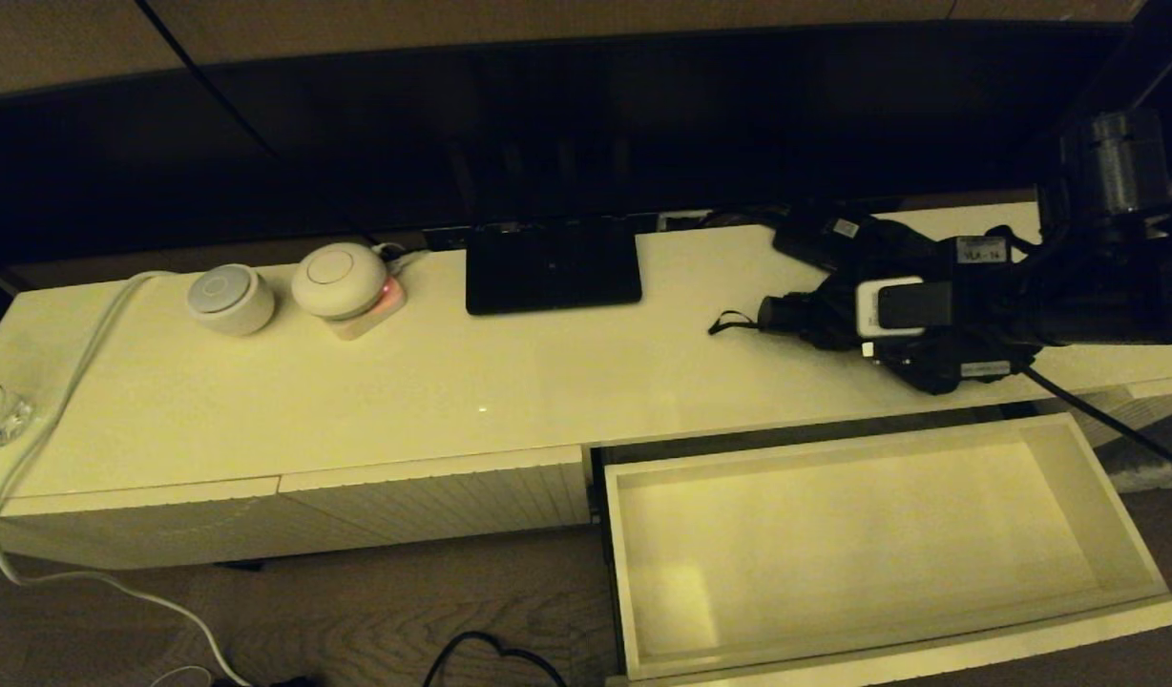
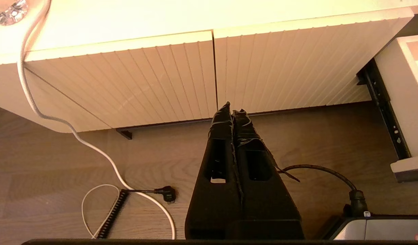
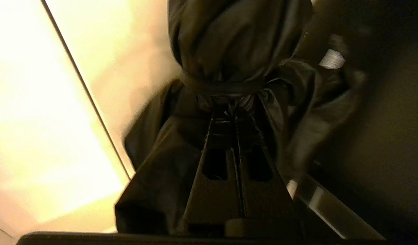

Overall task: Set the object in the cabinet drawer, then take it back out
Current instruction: Put the umbrella in the drawer

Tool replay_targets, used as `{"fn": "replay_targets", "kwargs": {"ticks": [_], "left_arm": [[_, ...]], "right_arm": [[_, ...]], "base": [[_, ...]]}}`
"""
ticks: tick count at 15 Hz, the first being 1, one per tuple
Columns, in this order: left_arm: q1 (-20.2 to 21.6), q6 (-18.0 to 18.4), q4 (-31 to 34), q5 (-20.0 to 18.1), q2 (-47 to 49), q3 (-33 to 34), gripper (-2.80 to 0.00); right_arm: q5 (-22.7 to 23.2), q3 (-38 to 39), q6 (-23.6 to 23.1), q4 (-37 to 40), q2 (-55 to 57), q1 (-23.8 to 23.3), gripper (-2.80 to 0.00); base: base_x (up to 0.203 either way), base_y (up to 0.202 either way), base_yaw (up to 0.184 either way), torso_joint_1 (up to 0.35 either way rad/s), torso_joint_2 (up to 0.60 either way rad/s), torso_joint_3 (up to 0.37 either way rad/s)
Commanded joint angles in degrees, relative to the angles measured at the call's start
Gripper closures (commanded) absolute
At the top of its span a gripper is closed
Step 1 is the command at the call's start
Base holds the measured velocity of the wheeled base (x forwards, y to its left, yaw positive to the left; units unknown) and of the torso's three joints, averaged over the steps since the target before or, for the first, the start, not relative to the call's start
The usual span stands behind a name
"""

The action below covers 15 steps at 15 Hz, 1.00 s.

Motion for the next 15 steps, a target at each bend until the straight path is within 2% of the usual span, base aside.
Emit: {"fn": "replay_targets", "kwargs": {"ticks": [1, 4, 12, 15], "left_arm": [[0.02, 0.00, -0.01, 0.02, 0.00, 0.18, 0.00], [0.02, 0.00, -0.01, 0.02, 0.00, 0.18, 0.00], [0.02, 0.00, -0.01, 0.02, 0.00, 0.18, 0.00], [0.02, 0.00, -0.01, 0.02, 0.00, 0.18, 0.00]], "right_arm": [[-0.24, 0.87, -0.73, 0.10, -4.92, 0.07, 0.00], [-0.26, 2.76, -0.77, 2.87, -9.66, 0.07, 0.00], [-0.50, 6.27, -0.74, 17.00, -23.20, 0.07, 0.00], [-0.45, 11.67, -0.29, 20.65, -26.85, 0.07, 0.00]], "base": [[0.000, 0.000, 0.000, 0.000, 0.00, 0.000], [0.000, 0.000, 0.000, 0.000, 0.00, 0.000], [0.000, 0.000, 0.000, 0.000, 0.00, 0.000], [0.000, 0.000, 0.000, 0.000, 0.00, 0.000]]}}
